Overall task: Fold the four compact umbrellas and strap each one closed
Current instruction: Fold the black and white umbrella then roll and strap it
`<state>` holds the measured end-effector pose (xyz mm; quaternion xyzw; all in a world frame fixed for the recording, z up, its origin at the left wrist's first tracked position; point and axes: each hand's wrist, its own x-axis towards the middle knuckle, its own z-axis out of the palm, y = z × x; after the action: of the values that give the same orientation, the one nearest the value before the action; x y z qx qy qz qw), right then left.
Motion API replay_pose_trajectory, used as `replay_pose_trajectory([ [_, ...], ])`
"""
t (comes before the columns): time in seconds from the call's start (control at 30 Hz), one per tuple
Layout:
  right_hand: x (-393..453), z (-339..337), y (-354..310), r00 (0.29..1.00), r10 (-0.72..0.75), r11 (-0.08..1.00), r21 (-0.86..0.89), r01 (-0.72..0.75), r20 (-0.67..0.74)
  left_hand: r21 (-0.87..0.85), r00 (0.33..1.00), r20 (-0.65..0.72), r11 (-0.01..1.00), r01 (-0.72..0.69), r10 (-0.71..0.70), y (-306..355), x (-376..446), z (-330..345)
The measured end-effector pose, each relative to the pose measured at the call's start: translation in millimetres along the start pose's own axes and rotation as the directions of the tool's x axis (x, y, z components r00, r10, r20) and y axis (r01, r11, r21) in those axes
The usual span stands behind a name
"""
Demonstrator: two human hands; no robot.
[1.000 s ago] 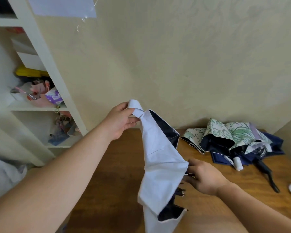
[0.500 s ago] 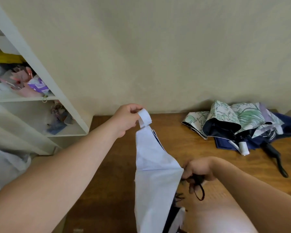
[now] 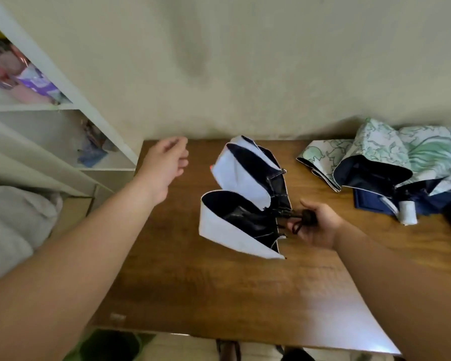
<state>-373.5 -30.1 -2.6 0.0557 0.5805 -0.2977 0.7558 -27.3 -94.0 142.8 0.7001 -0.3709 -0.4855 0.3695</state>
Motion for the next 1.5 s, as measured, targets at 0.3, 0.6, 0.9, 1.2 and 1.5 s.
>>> replay_pose_trajectory([
  [0.3, -1, -25, 15, 0.895, -0.378, 0.917, -0.227, 0.327, -0.237, 0.186, 0.904, 0.188, 0.918, 0.351, -0.384, -117, -68, 44],
  [0.6, -56, -32, 58, 0.72, -0.694, 0.292, -0.911, 0.292, 0.008, 0.496, 0.866, 0.5, 0.816, -0.296, 0.01, -98, -102, 84],
  [0.9, -99, 17, 73, 0.591, -0.703, 0.018, -0.82, 0.572, 0.396, 0.375, 0.851, 0.475, 0.823, -0.427, 0.225, -69, -114, 78],
  [1.2, -128, 36, 91, 0.479, -0.816, -0.007, -0.833, 0.553, 0.324, 0.326, 0.807, 0.522, 0.81, -0.488, 0.276, -67, -131, 63],
  [1.5, -136, 28, 129, 0.222, -0.866, -0.312, -0.831, 0.46, 0.448, 0.313, 0.782, 0.531, 0.782, -0.539, 0.326, -88, -141, 50],
])
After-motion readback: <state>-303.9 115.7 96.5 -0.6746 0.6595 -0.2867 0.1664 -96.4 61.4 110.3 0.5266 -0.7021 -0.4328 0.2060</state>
